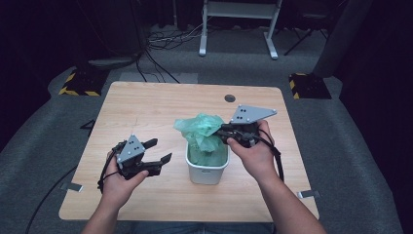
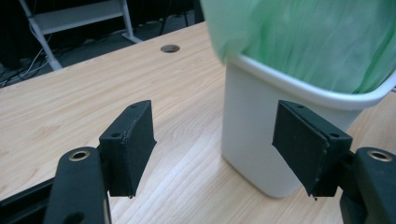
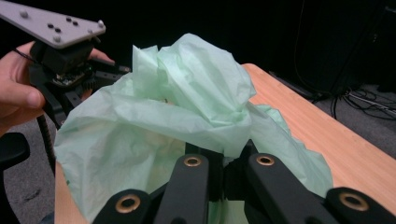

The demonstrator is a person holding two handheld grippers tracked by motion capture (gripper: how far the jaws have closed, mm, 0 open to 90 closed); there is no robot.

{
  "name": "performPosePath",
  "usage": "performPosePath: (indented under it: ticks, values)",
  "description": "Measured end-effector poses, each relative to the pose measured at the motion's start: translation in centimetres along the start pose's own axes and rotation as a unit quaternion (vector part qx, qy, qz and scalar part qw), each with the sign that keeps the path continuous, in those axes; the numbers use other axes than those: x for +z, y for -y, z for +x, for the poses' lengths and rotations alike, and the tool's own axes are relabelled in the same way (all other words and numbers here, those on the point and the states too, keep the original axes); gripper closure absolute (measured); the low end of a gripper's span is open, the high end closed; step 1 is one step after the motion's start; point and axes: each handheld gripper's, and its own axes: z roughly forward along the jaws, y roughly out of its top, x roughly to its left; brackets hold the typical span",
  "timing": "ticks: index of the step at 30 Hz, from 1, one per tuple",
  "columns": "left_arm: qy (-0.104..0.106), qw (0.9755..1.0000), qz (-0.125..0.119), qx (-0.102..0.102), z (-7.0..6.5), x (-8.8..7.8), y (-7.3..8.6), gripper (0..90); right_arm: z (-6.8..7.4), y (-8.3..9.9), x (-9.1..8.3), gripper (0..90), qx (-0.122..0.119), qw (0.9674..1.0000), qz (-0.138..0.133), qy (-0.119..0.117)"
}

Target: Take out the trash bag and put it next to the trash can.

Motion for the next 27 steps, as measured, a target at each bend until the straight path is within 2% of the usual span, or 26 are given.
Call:
performPosePath:
  ticks: [6, 9, 13, 19, 23, 27]
  values:
    - [-0.012, 0.9999, 0.009, -0.007, 0.6, -0.4, 0.7, 29.4, -0.1, -1.0, -0.7, 89.0, 0.000, 0.9999, -0.012, 0.005]
    - [-0.013, 0.9998, 0.006, -0.011, 0.7, -0.6, 0.7, 29.4, -0.2, -1.6, -1.2, 89.1, 0.000, 0.9997, -0.025, 0.009]
    - [-0.016, 0.9998, 0.009, -0.009, 0.8, -0.6, 0.8, 29.4, -0.2, -2.4, -2.0, 89.0, -0.006, 0.9992, -0.035, 0.017]
    - [-0.031, 0.9992, 0.019, -0.019, 1.6, -1.1, 1.9, 29.2, -0.1, -3.3, -3.0, 88.9, -0.015, 0.9985, -0.044, 0.029]
    - [-0.035, 0.9987, 0.031, -0.022, 1.8, -1.3, 2.5, 29.2, -0.1, -3.8, -3.6, 88.9, -0.018, 0.9980, -0.051, 0.034]
    - [-0.032, 0.9988, 0.030, -0.023, 1.8, -1.2, 2.5, 29.2, -0.2, -4.2, -4.1, 88.9, -0.021, 0.9974, -0.057, 0.039]
